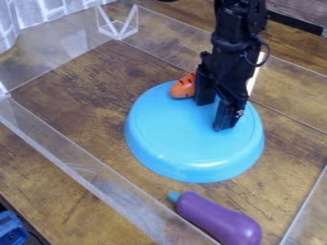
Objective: Move the carrot to the left side
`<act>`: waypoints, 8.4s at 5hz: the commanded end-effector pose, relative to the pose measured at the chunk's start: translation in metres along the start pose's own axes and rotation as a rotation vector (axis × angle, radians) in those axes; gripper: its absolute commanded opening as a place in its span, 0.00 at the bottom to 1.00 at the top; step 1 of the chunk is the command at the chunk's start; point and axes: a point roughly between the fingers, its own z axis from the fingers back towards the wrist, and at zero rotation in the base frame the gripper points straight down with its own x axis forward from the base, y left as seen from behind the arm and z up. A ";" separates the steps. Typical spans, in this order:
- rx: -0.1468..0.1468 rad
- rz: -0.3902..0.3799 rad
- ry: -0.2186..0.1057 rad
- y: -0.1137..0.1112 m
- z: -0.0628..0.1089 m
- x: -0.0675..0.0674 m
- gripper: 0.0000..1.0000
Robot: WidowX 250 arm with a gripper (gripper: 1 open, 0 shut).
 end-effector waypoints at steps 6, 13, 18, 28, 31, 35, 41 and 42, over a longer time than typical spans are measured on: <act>0.024 0.088 -0.012 0.027 -0.025 0.004 1.00; 0.045 0.098 0.017 0.039 -0.047 0.000 1.00; 0.055 0.105 0.043 0.052 -0.062 -0.010 1.00; 0.083 0.177 0.011 0.083 -0.050 -0.006 1.00; 0.089 0.176 -0.023 0.084 -0.048 -0.002 1.00; 0.093 0.173 -0.066 0.083 -0.043 -0.004 1.00; 0.092 0.157 -0.126 0.083 -0.034 -0.007 1.00; 0.091 0.154 -0.135 0.083 -0.032 -0.007 1.00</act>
